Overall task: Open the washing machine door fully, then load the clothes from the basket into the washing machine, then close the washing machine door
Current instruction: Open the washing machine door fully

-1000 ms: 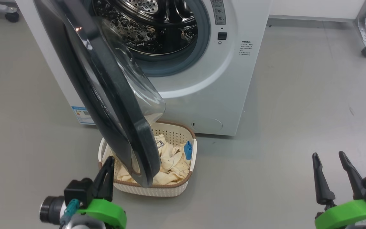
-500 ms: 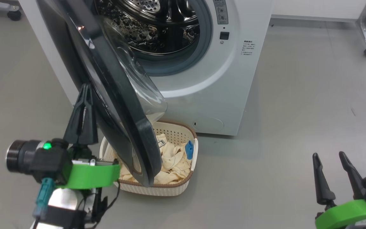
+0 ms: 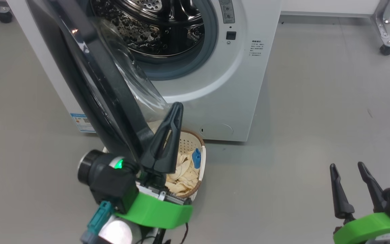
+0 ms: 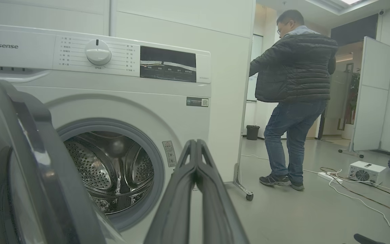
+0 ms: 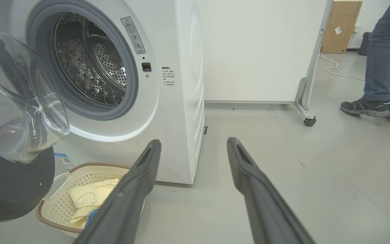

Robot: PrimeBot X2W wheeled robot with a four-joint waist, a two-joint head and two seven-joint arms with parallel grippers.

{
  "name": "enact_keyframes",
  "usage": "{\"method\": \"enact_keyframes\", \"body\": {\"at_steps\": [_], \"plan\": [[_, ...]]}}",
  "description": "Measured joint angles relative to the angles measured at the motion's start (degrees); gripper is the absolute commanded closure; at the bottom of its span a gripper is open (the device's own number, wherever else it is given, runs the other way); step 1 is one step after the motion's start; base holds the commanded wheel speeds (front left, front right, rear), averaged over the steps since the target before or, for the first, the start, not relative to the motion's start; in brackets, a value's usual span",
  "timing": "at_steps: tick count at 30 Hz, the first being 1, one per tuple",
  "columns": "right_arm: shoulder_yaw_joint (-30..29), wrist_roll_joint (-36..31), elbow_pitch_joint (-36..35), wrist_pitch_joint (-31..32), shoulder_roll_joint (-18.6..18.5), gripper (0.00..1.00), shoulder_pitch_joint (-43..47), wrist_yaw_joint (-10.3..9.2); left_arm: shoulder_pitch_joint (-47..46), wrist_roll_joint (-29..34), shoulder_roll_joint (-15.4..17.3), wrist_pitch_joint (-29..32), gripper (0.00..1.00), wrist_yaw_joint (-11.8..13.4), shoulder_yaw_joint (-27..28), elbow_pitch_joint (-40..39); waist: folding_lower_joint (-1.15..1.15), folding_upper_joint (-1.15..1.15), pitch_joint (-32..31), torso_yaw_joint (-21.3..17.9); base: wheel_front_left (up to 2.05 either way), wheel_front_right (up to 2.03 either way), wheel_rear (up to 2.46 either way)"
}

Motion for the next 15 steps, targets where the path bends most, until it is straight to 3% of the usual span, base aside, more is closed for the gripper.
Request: {"method": "enact_keyframes", "body": {"at_steps": [7, 15], "plan": [[0.7, 0.0, 0.3, 0.3, 0.0, 0.00, 0.0, 0.00, 1.8, -5.2, -1.7, 0.0, 1.00, -0.6, -1.9, 7.3, 0.00, 0.00, 0.0, -0.8, 0.00, 0.00, 0.00], [1.1, 0.0, 0.6, 0.4, 0.0, 0.00, 0.0, 0.00, 1.7, -10.4, -2.7, -4.1, 1.00, -1.0, -3.3, 16.1, 0.00, 0.00, -0.2, -1.6, 0.00, 0.00, 0.00]]}}
